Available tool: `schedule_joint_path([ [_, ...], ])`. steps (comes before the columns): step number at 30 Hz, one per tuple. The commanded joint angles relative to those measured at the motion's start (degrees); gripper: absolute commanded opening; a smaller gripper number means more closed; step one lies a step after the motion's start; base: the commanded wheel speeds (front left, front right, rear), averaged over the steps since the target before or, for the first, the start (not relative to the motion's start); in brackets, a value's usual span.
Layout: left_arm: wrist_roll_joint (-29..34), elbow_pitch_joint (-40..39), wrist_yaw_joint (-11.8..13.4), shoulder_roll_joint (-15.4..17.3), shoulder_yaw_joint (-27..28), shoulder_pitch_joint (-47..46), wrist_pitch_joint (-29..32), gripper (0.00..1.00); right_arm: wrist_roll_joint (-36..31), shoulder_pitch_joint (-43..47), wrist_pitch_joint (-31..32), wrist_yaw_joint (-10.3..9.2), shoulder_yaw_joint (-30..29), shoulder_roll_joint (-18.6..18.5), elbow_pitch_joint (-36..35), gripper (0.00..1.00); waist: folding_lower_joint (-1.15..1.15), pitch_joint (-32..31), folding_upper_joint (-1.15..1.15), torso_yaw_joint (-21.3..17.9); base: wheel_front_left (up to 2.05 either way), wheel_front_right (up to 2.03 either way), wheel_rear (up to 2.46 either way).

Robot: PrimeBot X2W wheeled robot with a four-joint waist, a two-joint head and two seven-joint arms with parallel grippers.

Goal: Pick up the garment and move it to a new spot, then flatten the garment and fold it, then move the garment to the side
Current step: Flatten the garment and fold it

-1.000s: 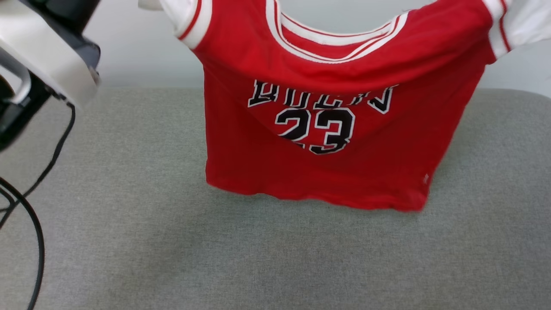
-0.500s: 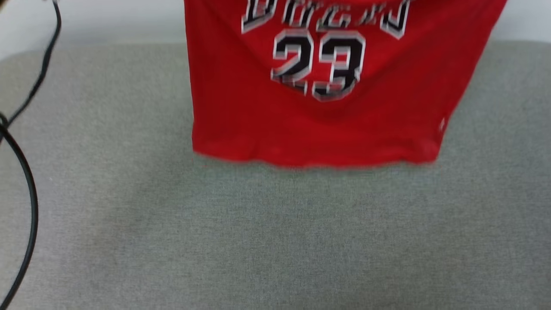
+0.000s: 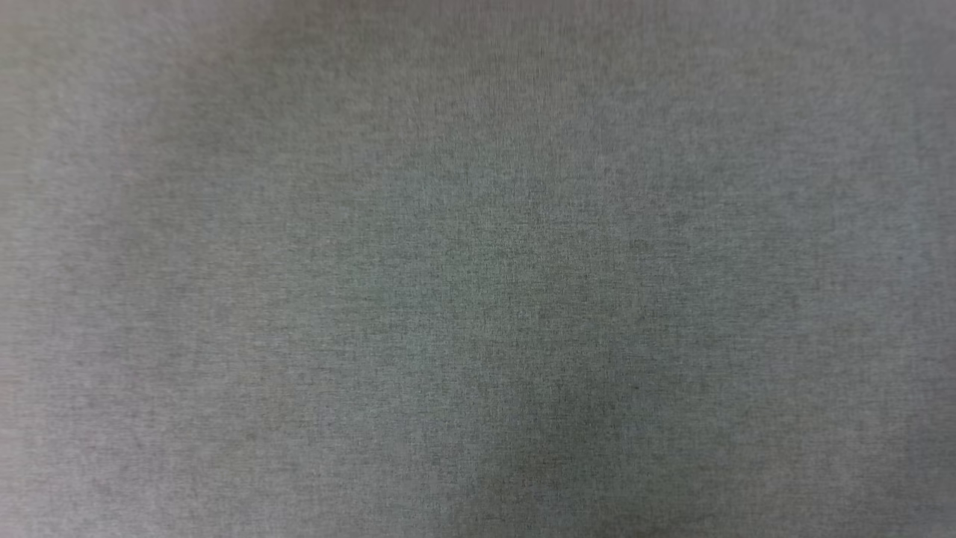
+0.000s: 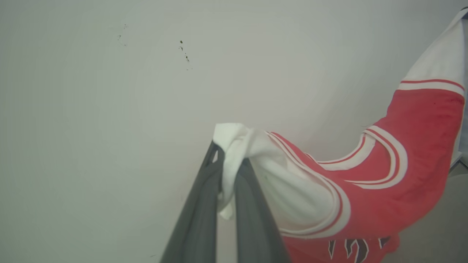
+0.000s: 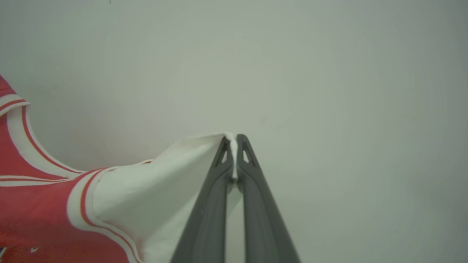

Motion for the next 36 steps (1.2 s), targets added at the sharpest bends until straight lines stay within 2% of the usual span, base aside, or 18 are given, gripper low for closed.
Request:
schedule_joint_path([
  [1,0.11,0.82,-0.06,-0.32,-0.04,-0.16,-0.83,0.0,0.29,-1.36,-1.19,-0.11,0.94,0.5,1.76,0.0,-0.01,2.99,0.0,-0.18,0.0,0.0,0.0],
  [7,-0.39,2.74,-0.7,-0.79,-0.61,2.62,-3.14,0.0,2.37,-1.22,-4.7,-0.11,3.94,1.21,6.46,0.0,-0.01,4.38,0.0,0.12,0.0,0.0,0.0],
  [12,-1.38,3.04,-0.92,0.77,-1.5,9.37,-5.7,0.0,5.69,4.7,-8.22,-0.11,7.76,1.1,8.14,0.0,-0.01,2.44,0.0,0.0,0.0,0.0,0.0],
  [15,-2.49,2.22,-0.22,1.86,-1.84,15.38,-7.76,0.0,7.63,9.7,-9.58,-0.11,10.72,0.32,7.47,0.0,-0.01,0.24,0.0,-0.07,0.0,0.0,0.0],
  [16,-3.73,0.28,1.39,2.89,-2.43,22.85,-9.73,0.0,10.53,15.95,-11.16,-0.11,12.86,-0.5,5.61,0.0,-0.01,-2.13,0.0,-0.12,0.0,0.0,0.0],
  [25,-8.68,-6.88,7.19,6.19,-4.75,47.37,-15.02,0.0,15.91,38.68,-13.54,-0.11,16.98,-3.77,-3.56,0.0,-0.01,-8.98,0.0,-0.57,0.0,0.0,0.0],
  [31,-12.89,-9.77,10.23,7.52,-5.87,63.02,-17.77,0.0,16.8,54.46,-13.71,-0.11,15.19,-4.81,-7.02,0.0,-0.01,-14.23,0.0,-0.95,0.0,0.0,0.0],
  [36,-15.71,-10.01,12.12,7.22,-5.38,73.37,-19.13,0.0,16.67,66.32,-13.74,-0.1,12.36,-4.42,-8.24,0.0,-0.01,-18.32,0.0,-1.06,0.0,0.0,0.0],
])
